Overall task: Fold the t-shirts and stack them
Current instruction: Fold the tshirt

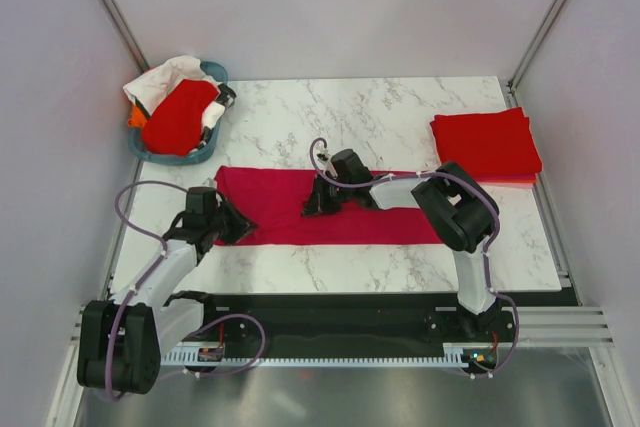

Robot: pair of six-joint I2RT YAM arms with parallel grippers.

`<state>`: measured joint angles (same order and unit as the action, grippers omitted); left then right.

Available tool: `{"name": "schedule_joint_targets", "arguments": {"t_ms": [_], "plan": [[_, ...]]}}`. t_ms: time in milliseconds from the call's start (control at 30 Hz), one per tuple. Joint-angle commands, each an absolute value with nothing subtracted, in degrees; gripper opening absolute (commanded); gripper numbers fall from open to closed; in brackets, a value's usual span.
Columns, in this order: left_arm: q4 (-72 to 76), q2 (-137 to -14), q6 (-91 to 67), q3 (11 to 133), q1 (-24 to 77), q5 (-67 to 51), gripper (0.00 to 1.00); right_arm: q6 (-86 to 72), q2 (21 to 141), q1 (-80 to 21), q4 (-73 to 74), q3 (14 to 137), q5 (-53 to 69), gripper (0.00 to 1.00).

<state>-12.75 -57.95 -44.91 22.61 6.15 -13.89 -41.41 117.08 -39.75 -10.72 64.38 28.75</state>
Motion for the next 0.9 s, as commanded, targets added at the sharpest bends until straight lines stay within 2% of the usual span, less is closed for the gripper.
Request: {"name": "schedule_joint_targets", "arguments": {"t_ms": [0,67,233,333,367,533,600,633,867], "plan": [[-12.9,-58.4,-44.8,24.3,6.2,-15.6,0.21,-41.7,117.5,-39.4,-11.2,65.0,30.1,0.15],[-12.7,-58.5,-44.3,24.3,6.2,-16.1,0.33,-41.7,117.6,-39.3,-11.2,65.1,30.1,0.15],[-12.6,-58.4,-43.9,24.2,6.2,-16.6,0.35,-41.8,117.7,-39.4,-11.2,65.2,30.2,0.15],[-12.7,-58.5,-43.5,23.7,6.2,-16.4,0.28,-41.9,117.7,-39.3,-11.2,65.1,30.3,0.15],[-12.6,-58.4,-43.4,23.7,6.2,-16.3,0.20,-41.9,117.8,-39.3,-11.2,65.1,30.3,0.15],[-12.5,-58.6,-43.1,23.4,6.2,-16.1,0.08,-42.0,118.0,-39.1,-11.3,65.2,30.5,0.15],[-12.4,-58.5,-42.8,23.4,6.2,-15.9,0.07,-42.1,118.1,-39.2,-11.3,65.2,30.5,0.15],[-12.6,-58.7,-42.7,23.5,6.2,-16.0,0.02,-42.1,118.2,-39.1,-11.3,65.3,30.5,0.15],[-14.8,-60.8,-43.2,24.8,5.6,-18.1,0.02,-43.0,118.7,-38.7,-8.8,66.5,31.4,0.14]]}}
